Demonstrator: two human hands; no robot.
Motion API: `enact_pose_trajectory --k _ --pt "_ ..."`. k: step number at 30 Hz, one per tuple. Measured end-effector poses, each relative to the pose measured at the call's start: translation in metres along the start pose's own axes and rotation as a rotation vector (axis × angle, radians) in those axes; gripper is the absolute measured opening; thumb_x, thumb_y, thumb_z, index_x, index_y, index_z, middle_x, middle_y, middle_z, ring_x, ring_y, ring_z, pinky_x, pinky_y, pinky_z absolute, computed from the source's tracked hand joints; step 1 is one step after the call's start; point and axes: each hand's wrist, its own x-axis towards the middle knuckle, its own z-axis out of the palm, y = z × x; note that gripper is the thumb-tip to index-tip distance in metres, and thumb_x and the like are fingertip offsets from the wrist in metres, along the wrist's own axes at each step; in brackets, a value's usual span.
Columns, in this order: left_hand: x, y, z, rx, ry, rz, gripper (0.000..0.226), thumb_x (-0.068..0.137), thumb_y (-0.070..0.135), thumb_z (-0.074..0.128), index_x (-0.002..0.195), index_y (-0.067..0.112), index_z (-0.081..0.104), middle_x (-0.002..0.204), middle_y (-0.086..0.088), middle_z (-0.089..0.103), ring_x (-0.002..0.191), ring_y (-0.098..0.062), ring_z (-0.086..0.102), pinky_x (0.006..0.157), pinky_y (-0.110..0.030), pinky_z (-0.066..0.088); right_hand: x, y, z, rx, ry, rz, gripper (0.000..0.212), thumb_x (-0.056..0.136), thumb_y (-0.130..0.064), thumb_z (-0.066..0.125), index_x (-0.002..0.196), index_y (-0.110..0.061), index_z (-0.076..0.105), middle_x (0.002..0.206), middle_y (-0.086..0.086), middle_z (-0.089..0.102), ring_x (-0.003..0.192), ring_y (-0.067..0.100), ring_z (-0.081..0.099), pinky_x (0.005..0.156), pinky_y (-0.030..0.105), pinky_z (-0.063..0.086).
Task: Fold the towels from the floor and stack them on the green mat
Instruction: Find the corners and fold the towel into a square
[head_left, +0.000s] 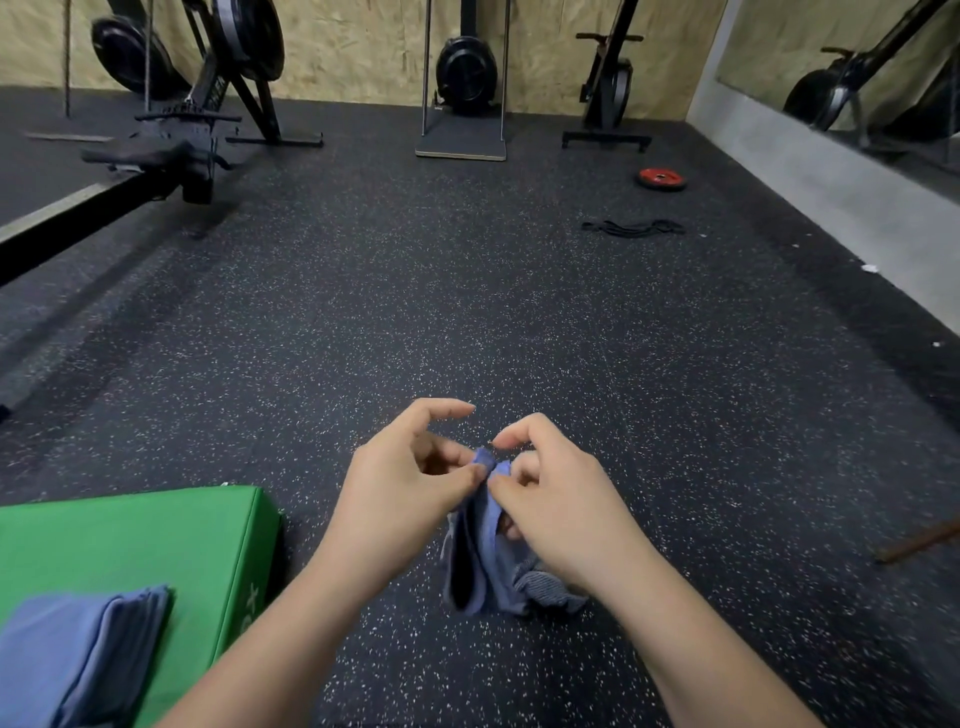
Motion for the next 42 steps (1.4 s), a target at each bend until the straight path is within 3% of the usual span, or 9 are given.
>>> enact_pose_trajectory --k 6,15,18,22,26,30,33,36,42 --pt "-0.001 0.008 0.006 0.127 0.013 0.070 0.038 0.091 0.015 0.082 0.114 0.043 0.073 0.089 0.015 0.081 0.080 -0.007 0.073 0.088 -0.041 0.062 -0.007 -0.004 -0.004 0.023 -0.032 -0.004 0.029 0.105 -0.019 0.042 0.111 -0.045 0.054 0.081 0.004 0.070 0.081 0.028 0.074 0.084 0.053 0.060" --pt "-0.007 0.018 0.000 0.305 -0.013 0.242 0.042 0.086 0.019 0.086 0.121 0.040 0.074 0.097 0.025 0.078 0.095 -0.001 0.073 0.076 -0.010 0.047 -0.006 -0.003 -0.004 0.046 0.050 -0.066 0.042 0.105 -0.010 0.051 0.125 -0.046 0.043 0.083 0.001 0.073 0.084 0.023 0.071 0.080 0.047 0.057" --pt "-0.006 0.019 -0.001 0.443 -0.028 0.309 0.055 0.083 0.022 0.083 0.128 0.047 0.066 0.105 0.027 0.074 0.104 0.001 0.068 0.085 -0.017 0.049 -0.007 -0.005 -0.006 0.053 0.041 -0.094 0.042 0.106 -0.010 0.049 0.128 -0.046 0.042 0.082 0.004 0.069 0.082 0.024 0.069 0.079 0.047 0.057" --pt "-0.007 0.018 0.001 0.461 -0.019 0.306 0.059 0.082 0.030 0.083 0.131 0.052 0.061 0.103 0.026 0.069 0.102 0.001 0.065 0.086 -0.025 0.052 -0.012 -0.012 -0.009 0.003 -0.020 -0.125 0.056 0.103 -0.003 0.041 0.140 -0.044 0.037 0.093 -0.006 0.073 0.083 0.007 0.063 0.078 0.024 0.049" --pt "-0.005 0.017 -0.001 0.350 0.003 0.284 0.051 0.086 0.018 0.085 0.125 0.047 0.067 0.097 0.024 0.073 0.093 -0.001 0.070 0.081 -0.020 0.053 -0.015 -0.013 -0.009 -0.034 -0.021 -0.169 0.060 0.102 -0.003 0.040 0.143 -0.047 0.033 0.100 -0.015 0.074 0.099 0.005 0.066 0.091 0.031 0.051" --pt "0.000 0.019 -0.007 0.239 -0.035 0.196 0.050 0.089 0.006 0.077 0.121 0.043 0.069 0.096 0.022 0.080 0.084 -0.001 0.073 0.084 -0.028 0.058 -0.011 -0.006 -0.011 -0.070 0.040 -0.221 0.049 0.104 -0.017 0.054 0.138 -0.048 0.036 0.094 -0.011 0.073 0.091 0.007 0.068 0.087 0.039 0.054" --pt "0.003 0.017 -0.011 0.166 -0.079 0.161 0.054 0.087 -0.002 0.072 0.120 0.040 0.069 0.096 0.015 0.082 0.080 -0.006 0.071 0.086 -0.034 0.058 -0.006 -0.002 -0.012 -0.128 0.045 -0.248 0.033 0.098 -0.026 0.069 0.123 -0.043 0.055 0.090 -0.009 0.064 0.084 0.009 0.063 0.079 0.031 0.053" --pt "0.006 0.013 -0.014 0.092 -0.132 0.176 0.053 0.088 -0.003 0.072 0.124 0.037 0.068 0.100 0.006 0.082 0.090 -0.019 0.073 0.091 -0.042 0.057 -0.001 0.001 -0.016 -0.178 0.041 -0.266 0.011 0.098 -0.033 0.072 0.106 -0.037 0.066 0.103 -0.015 0.053 0.099 0.002 0.057 0.084 0.019 0.045" --pt "0.012 0.011 -0.027 0.204 -0.131 0.285 0.031 0.085 0.007 0.078 0.105 0.026 0.064 0.095 0.000 0.076 0.082 -0.028 0.071 0.079 -0.048 0.059 0.001 0.000 -0.024 0.016 0.021 -0.242 0.007 0.104 -0.025 0.067 0.097 -0.024 0.065 0.090 -0.011 0.070 0.085 0.003 0.064 0.077 0.028 0.049"
